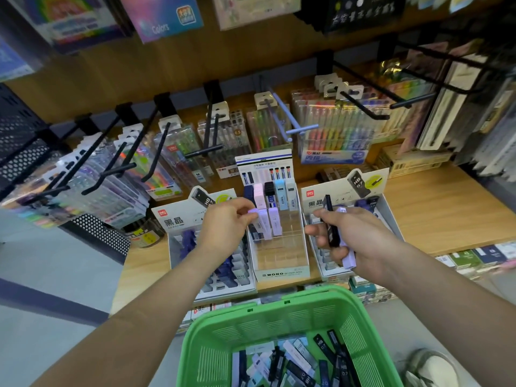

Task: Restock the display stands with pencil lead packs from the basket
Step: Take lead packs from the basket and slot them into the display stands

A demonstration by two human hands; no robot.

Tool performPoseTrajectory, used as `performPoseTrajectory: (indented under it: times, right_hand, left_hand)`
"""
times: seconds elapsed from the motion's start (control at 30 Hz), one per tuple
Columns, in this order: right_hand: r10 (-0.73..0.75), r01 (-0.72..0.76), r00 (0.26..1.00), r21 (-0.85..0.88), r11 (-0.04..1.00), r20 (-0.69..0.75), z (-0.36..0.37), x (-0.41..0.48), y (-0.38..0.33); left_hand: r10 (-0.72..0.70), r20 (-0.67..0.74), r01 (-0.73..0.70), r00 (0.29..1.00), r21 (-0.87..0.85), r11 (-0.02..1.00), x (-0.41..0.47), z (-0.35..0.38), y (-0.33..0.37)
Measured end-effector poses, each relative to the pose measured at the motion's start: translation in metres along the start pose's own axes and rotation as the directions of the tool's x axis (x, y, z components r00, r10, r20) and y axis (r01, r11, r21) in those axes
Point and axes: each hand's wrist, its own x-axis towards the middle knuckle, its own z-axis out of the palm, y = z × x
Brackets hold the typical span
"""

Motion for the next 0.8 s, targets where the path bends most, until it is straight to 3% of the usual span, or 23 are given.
performPoseTrajectory:
  times: [0.2, 0.5, 0.67, 0.8]
  right_hand:
    - [-0.006, 0.006, 1.0, -0.026, 1.0, 0.009, -0.005, -0.002, 0.0]
    - [0.0, 0.003, 0.999, -0.049, 0.999, 0.051, 0.0, -0.006, 0.0]
    - [-0.01, 0.013, 0.999, -0.066, 0.998, 0.044, -0.002, -0.004, 0.0]
    - [-0.006, 0.009, 0.999, -0.079, 0.997, 0.035, 0.0, -0.003, 0.001]
  left_hand:
    - [0.048, -0.018, -0.048, 0.999, 0.006, 0.999, -0.005, 0.019, -0.01]
    - [0.18, -0.05, -0.168, 0.982, 0.176, 0.97, 0.009, 0.028, -0.003]
    - [0.168, -0.064, -0.163, 0.984, 0.08, 0.983, 0.012, 0.025, -0.004]
    - [0.173, 0.004, -0.173, 0.985, 0.1, 0.98, 0.013, 0.032, 0.0]
